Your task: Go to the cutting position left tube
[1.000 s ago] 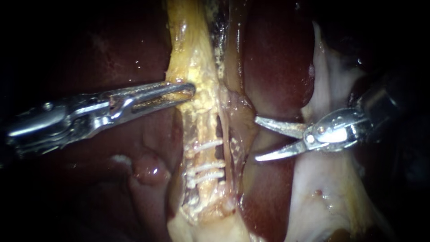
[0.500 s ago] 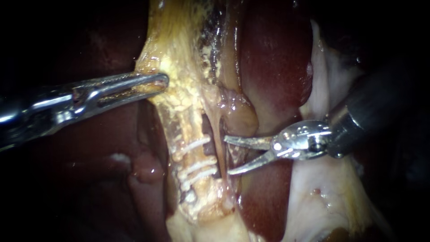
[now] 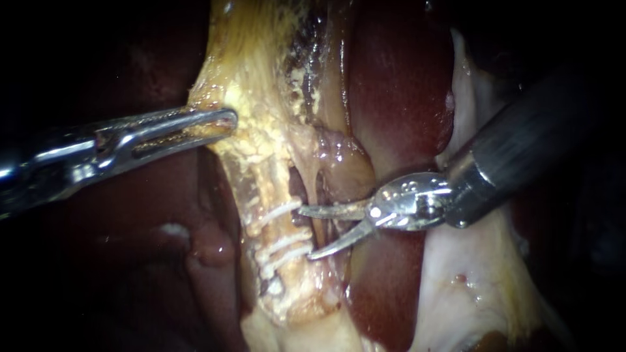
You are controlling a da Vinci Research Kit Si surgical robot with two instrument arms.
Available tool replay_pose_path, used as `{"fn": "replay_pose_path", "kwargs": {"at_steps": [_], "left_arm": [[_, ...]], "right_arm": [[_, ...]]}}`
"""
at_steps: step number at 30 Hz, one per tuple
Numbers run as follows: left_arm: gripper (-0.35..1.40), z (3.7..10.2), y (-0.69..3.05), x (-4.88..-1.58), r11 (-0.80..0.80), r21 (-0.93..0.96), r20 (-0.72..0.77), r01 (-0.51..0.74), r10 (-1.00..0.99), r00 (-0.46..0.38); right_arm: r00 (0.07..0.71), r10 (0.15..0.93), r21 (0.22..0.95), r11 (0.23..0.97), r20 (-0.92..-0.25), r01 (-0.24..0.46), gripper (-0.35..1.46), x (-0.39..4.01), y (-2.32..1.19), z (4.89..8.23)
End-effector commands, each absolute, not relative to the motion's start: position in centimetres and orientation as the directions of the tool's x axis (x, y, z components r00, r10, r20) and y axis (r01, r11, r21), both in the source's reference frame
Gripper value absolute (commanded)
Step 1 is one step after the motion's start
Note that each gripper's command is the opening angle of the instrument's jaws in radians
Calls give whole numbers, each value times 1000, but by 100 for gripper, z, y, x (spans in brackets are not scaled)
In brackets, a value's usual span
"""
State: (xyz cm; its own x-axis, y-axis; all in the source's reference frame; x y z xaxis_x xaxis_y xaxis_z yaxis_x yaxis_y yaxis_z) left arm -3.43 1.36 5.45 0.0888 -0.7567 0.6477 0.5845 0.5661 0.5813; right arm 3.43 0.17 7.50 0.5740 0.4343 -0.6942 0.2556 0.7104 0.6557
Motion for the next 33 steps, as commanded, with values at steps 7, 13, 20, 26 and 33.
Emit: {"fn": "replay_pose_path", "kwargs": {"at_steps": [7, 13, 20, 26, 33], "left_arm": [[-35, 540, 133, -343, 568, 576, 650, 587, -754, 92], [-35, 536, 131, -344, 567, 576, 651, 589, -754, 89], [-35, 533, 129, -344, 566, 576, 653, 590, -753, 86], [-35, 534, 129, -344, 566, 575, 653, 590, -753, 86], [-35, 534, 129, -344, 567, 576, 653, 590, -753, 86]], "right_arm": [[582, 437, 660, 709, -686, 247, 123, 342, 22, 763], [584, 436, 660, 711, -685, 244, 123, 348, 25, 771], [581, 426, 655, 709, -694, 262, 124, 359, 24, 776], [552, 430, 653, 692, -715, 308, 124, 364, 21, 775], [513, 443, 654, 661, -736, 368, 124, 370, 15, 766]]}}
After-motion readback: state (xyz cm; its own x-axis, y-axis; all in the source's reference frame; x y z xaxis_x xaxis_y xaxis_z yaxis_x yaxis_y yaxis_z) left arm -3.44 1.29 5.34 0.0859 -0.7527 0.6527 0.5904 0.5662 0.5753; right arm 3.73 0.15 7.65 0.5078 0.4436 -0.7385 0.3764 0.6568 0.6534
